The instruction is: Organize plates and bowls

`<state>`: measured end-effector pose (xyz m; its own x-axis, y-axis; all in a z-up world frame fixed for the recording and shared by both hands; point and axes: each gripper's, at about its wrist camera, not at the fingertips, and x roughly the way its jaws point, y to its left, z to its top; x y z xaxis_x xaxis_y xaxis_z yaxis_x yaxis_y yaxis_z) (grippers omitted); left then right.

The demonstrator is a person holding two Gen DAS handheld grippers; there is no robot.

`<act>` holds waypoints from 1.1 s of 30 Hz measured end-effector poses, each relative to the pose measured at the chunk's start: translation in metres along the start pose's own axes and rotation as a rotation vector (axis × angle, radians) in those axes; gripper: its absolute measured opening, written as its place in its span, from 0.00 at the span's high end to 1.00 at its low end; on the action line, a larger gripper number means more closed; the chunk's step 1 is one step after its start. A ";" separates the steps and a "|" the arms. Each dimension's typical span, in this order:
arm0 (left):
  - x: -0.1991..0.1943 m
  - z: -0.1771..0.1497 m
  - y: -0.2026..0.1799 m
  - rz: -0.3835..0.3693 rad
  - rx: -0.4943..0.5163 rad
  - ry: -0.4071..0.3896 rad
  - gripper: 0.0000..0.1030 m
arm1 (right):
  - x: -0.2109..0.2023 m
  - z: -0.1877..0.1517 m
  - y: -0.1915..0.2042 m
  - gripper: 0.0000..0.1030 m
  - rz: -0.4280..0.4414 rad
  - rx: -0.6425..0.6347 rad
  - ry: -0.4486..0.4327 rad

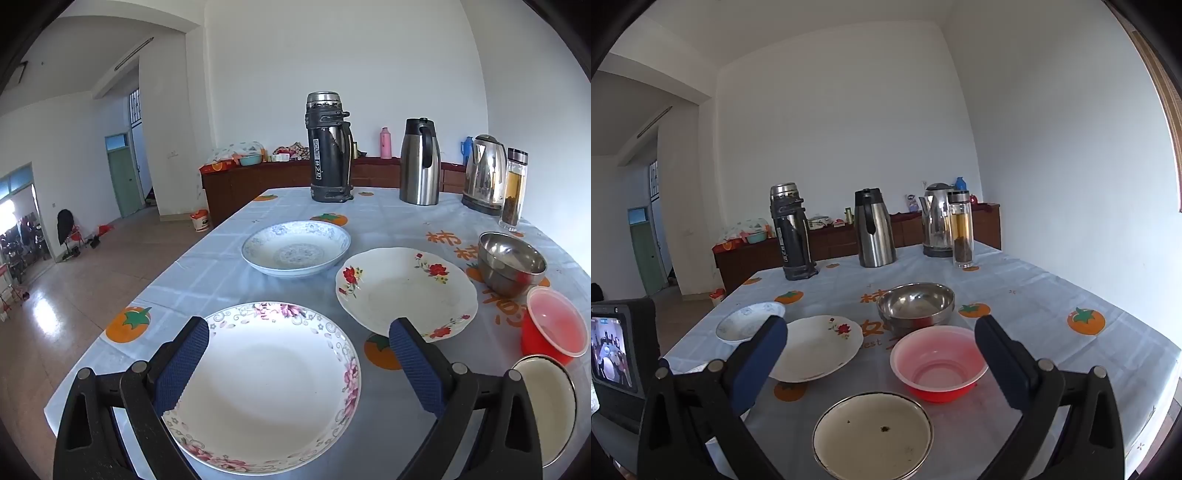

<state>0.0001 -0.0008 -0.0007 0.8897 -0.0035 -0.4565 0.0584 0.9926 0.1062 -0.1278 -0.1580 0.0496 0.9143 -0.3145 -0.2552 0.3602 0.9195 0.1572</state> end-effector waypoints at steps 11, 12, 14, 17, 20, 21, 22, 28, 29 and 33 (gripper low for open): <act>0.002 0.001 0.005 -0.021 -0.019 0.013 0.03 | 0.005 -0.003 -0.003 0.00 0.009 -0.006 0.004; 0.004 0.000 0.006 -0.020 -0.022 0.014 0.03 | 0.006 -0.002 -0.003 0.00 0.009 -0.007 0.005; 0.005 0.000 0.006 -0.018 -0.021 0.017 0.03 | 0.006 -0.002 0.001 0.00 0.003 -0.010 0.006; 0.007 0.000 0.007 -0.028 -0.022 0.024 0.03 | 0.003 -0.002 0.005 0.00 -0.001 -0.016 0.005; 0.007 0.001 0.008 -0.041 -0.027 0.028 0.03 | 0.003 -0.002 0.007 0.00 -0.004 -0.020 0.006; 0.006 0.001 0.009 -0.041 -0.027 0.028 0.03 | 0.003 -0.001 0.006 0.00 -0.005 -0.019 0.007; 0.006 0.001 0.009 -0.040 -0.027 0.028 0.03 | 0.003 -0.001 0.006 0.00 -0.005 -0.020 0.007; 0.010 -0.001 0.010 -0.039 -0.029 0.044 0.03 | 0.007 -0.002 0.005 0.00 -0.014 -0.012 0.026; 0.010 -0.001 0.010 -0.039 -0.028 0.044 0.03 | 0.007 -0.003 0.005 0.00 -0.016 -0.010 0.029; 0.009 0.000 0.011 -0.033 -0.023 0.037 0.03 | 0.008 -0.003 0.004 0.00 -0.016 -0.007 0.032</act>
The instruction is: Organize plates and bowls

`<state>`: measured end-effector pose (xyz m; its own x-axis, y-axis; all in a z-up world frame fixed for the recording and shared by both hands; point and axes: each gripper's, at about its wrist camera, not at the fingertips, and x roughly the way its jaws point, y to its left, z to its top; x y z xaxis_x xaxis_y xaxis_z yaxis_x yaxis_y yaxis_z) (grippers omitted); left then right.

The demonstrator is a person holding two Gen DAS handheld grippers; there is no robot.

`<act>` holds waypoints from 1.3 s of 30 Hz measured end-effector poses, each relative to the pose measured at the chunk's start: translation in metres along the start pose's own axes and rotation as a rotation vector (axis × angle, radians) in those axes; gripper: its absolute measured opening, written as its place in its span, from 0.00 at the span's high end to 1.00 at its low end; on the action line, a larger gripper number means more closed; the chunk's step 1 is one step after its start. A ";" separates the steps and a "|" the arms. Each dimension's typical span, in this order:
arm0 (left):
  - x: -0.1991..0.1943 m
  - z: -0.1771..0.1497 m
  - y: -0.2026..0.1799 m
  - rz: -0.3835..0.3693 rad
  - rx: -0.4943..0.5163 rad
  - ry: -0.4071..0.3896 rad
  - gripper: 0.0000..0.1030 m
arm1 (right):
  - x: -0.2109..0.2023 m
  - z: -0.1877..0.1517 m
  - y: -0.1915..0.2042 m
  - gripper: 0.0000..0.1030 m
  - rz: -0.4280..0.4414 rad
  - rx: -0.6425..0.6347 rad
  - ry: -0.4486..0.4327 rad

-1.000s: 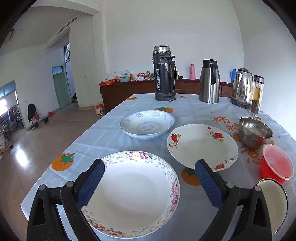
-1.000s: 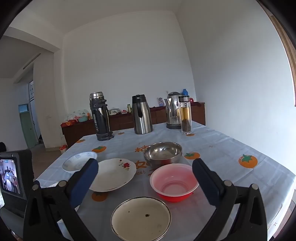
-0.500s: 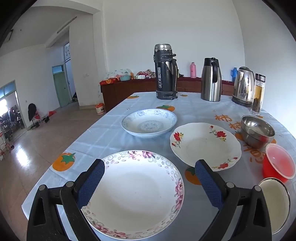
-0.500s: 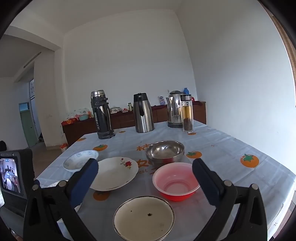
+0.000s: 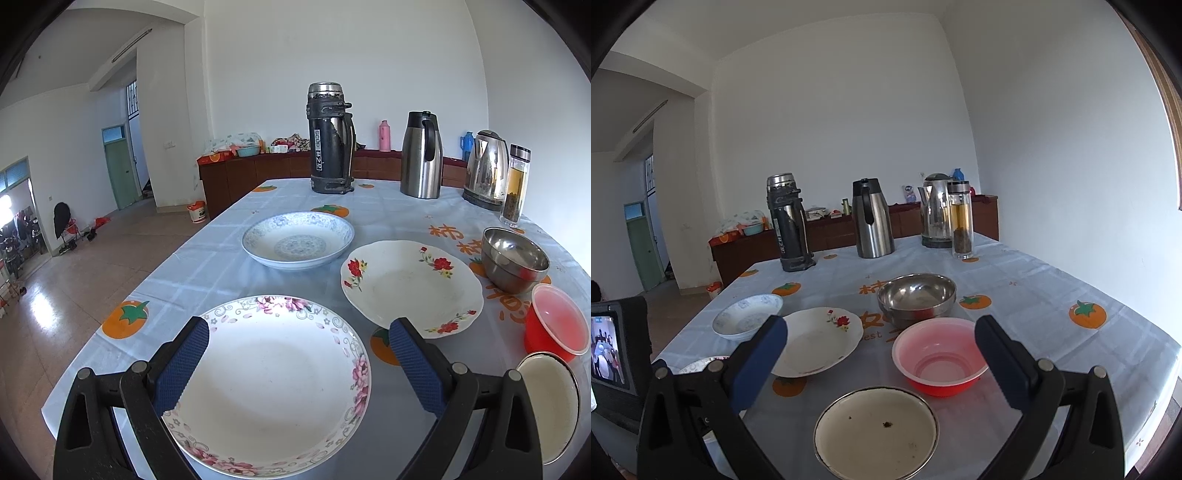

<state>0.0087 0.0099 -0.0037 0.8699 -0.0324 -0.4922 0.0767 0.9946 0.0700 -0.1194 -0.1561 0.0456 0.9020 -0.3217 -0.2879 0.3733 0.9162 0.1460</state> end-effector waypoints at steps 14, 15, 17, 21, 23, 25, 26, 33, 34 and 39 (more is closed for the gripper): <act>0.006 0.005 0.007 0.031 -0.015 0.010 0.03 | 0.007 0.001 -0.001 0.00 0.011 0.004 0.018; 0.005 0.005 0.007 0.031 -0.013 0.006 0.03 | 0.008 0.001 -0.002 0.00 0.013 0.007 0.020; 0.005 0.007 0.007 0.022 -0.015 0.002 0.03 | 0.009 0.002 -0.002 0.00 0.015 0.011 0.021; 0.005 0.010 0.003 0.022 0.003 -0.003 0.03 | 0.009 0.006 0.002 0.00 0.019 -0.007 0.012; 0.005 0.011 0.003 0.028 0.005 -0.009 0.03 | 0.008 0.007 0.003 0.00 0.027 -0.009 -0.001; 0.006 0.011 0.005 0.031 -0.003 -0.010 0.03 | 0.009 0.006 0.005 0.00 0.031 -0.014 -0.004; 0.007 0.011 0.005 0.030 -0.003 -0.012 0.03 | 0.010 0.006 0.005 0.00 0.033 -0.015 -0.002; 0.008 0.010 0.005 0.017 0.010 -0.009 0.03 | 0.012 0.001 0.009 0.00 0.048 -0.012 0.009; 0.009 0.009 0.005 0.018 0.014 -0.009 0.03 | 0.012 0.000 0.010 0.00 0.053 -0.013 0.010; 0.009 0.007 0.009 0.013 0.008 -0.002 0.03 | 0.015 -0.005 0.016 0.05 0.077 -0.020 0.034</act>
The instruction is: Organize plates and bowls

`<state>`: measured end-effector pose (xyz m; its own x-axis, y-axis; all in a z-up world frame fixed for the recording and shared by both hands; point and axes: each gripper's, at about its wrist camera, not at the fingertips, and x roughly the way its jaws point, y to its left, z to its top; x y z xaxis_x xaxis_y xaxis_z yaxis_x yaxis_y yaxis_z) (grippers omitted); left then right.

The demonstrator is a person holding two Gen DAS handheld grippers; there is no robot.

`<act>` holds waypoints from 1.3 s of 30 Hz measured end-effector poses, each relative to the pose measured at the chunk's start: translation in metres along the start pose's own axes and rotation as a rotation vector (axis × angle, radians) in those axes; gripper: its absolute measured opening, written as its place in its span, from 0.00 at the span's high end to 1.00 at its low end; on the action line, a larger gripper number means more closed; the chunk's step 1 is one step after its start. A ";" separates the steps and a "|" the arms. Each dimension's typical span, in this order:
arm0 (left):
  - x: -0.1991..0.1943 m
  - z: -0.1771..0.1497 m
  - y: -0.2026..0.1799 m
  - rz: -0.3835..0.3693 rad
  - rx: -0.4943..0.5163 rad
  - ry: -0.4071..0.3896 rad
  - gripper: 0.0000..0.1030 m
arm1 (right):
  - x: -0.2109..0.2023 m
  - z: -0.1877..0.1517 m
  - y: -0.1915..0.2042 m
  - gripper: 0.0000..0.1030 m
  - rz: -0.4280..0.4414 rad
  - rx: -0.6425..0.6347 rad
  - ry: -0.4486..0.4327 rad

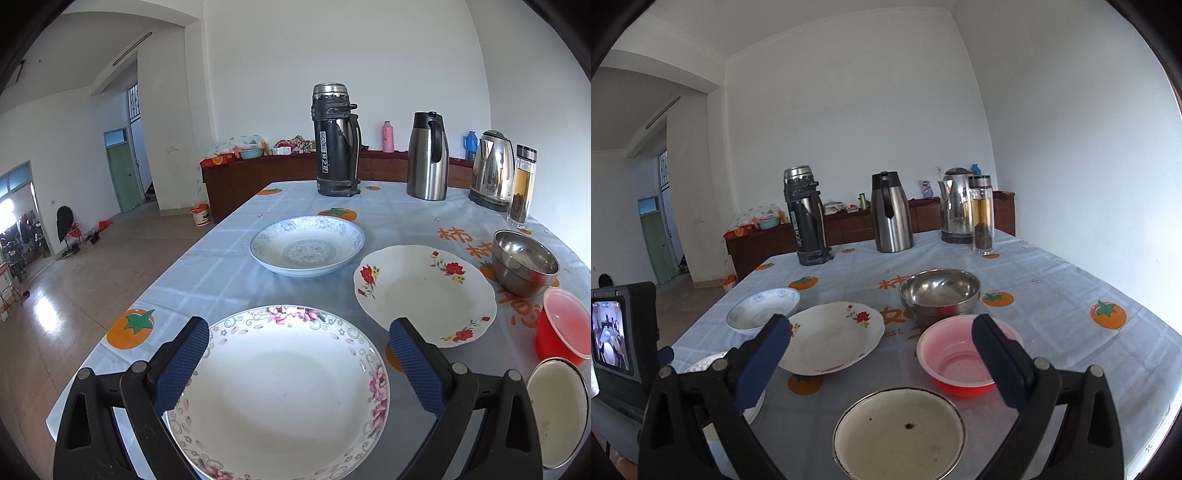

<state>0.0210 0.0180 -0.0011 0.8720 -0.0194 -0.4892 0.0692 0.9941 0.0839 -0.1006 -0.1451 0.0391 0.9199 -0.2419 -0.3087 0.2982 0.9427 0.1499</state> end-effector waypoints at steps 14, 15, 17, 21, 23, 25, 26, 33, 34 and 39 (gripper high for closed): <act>-0.002 -0.002 0.018 0.007 -0.011 0.002 0.03 | 0.000 -0.004 0.012 0.11 0.043 -0.015 0.019; -0.002 -0.003 0.019 0.008 -0.012 0.004 0.03 | 0.000 -0.004 0.013 0.11 0.044 -0.018 0.021; -0.001 -0.003 0.020 0.010 -0.014 0.006 0.03 | 0.001 -0.005 0.015 0.13 0.052 -0.020 0.025; 0.000 -0.005 0.024 0.014 -0.016 0.011 0.03 | 0.004 -0.007 0.018 0.16 0.065 -0.023 0.042; 0.001 -0.006 0.026 0.020 -0.016 0.012 0.03 | 0.004 -0.008 0.019 0.16 0.067 -0.026 0.043; 0.000 -0.007 0.029 0.027 -0.016 0.009 0.03 | 0.004 -0.008 0.020 0.16 0.071 -0.028 0.041; 0.000 -0.008 0.031 0.032 -0.019 0.008 0.03 | 0.005 -0.008 0.020 0.16 0.075 -0.029 0.041; -0.001 -0.008 0.048 0.030 -0.015 0.011 0.03 | 0.013 -0.016 0.032 0.16 0.150 -0.040 0.082; -0.002 -0.008 0.053 0.025 -0.017 0.014 0.03 | 0.014 -0.016 0.034 0.16 0.167 -0.042 0.090; -0.001 -0.011 0.090 0.045 -0.057 0.037 0.03 | 0.022 -0.023 0.043 0.19 0.217 -0.045 0.129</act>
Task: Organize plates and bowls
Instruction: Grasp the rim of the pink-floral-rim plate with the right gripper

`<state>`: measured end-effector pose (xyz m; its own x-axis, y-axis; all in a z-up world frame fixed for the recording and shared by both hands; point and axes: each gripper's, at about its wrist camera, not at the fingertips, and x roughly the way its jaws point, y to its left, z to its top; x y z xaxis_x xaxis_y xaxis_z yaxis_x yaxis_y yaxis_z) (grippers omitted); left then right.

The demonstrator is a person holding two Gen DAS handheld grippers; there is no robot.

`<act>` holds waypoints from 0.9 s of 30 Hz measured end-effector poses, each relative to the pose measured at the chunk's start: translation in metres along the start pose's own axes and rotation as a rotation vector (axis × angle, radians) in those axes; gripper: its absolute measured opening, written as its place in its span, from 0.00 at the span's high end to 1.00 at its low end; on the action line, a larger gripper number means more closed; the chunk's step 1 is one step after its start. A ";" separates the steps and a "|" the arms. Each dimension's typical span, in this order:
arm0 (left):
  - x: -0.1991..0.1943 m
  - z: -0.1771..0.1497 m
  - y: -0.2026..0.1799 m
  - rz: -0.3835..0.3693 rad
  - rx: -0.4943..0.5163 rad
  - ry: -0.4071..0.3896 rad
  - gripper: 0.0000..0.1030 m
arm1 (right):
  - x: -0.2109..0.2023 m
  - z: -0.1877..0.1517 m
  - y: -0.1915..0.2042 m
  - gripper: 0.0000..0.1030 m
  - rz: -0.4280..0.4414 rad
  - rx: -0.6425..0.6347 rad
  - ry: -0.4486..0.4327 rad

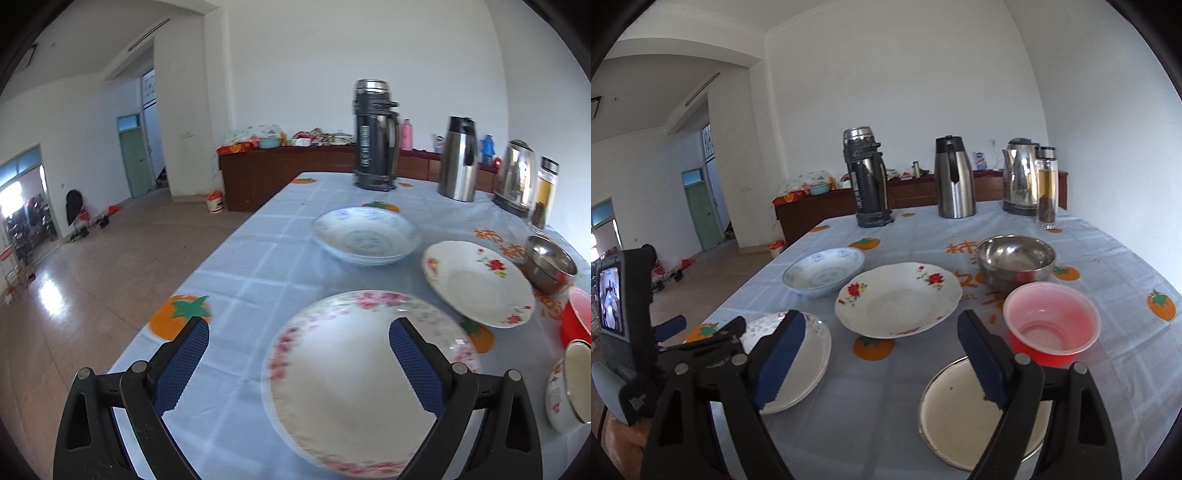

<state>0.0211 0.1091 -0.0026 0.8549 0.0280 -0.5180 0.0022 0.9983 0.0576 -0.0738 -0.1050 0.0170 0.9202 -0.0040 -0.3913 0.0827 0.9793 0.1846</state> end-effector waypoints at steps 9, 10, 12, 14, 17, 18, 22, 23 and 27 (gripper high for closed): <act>0.021 -0.006 0.023 -0.003 0.005 0.069 0.03 | 0.052 -0.019 0.025 0.45 0.137 0.007 0.229; 0.024 -0.007 0.022 -0.015 0.008 0.081 0.03 | 0.057 -0.021 0.027 0.48 0.148 0.008 0.251; 0.030 -0.009 0.021 -0.022 0.015 0.102 0.04 | 0.067 -0.026 0.028 0.51 0.167 0.027 0.304; 0.034 -0.011 0.019 -0.024 0.019 0.113 0.04 | 0.075 -0.029 0.024 0.51 0.178 0.058 0.343; 0.039 -0.011 0.017 -0.031 0.023 0.128 0.05 | 0.081 -0.032 0.022 0.52 0.183 0.075 0.361; 0.041 -0.011 0.017 -0.030 0.023 0.130 0.05 | 0.081 -0.031 0.021 0.52 0.182 0.076 0.359; 0.046 -0.011 0.015 -0.036 0.029 0.142 0.10 | 0.083 -0.032 0.027 0.52 0.191 0.057 0.355; 0.047 -0.012 0.015 -0.037 0.030 0.147 0.13 | 0.085 -0.033 0.028 0.53 0.199 0.055 0.361; 0.053 -0.014 0.015 -0.050 0.025 0.176 0.19 | 0.095 -0.036 0.031 0.58 0.205 0.054 0.382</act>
<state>0.0596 0.1265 -0.0408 0.7493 -0.0114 -0.6621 0.0576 0.9972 0.0481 0.0025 -0.0682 -0.0470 0.7132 0.2746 -0.6449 -0.0578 0.9400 0.3362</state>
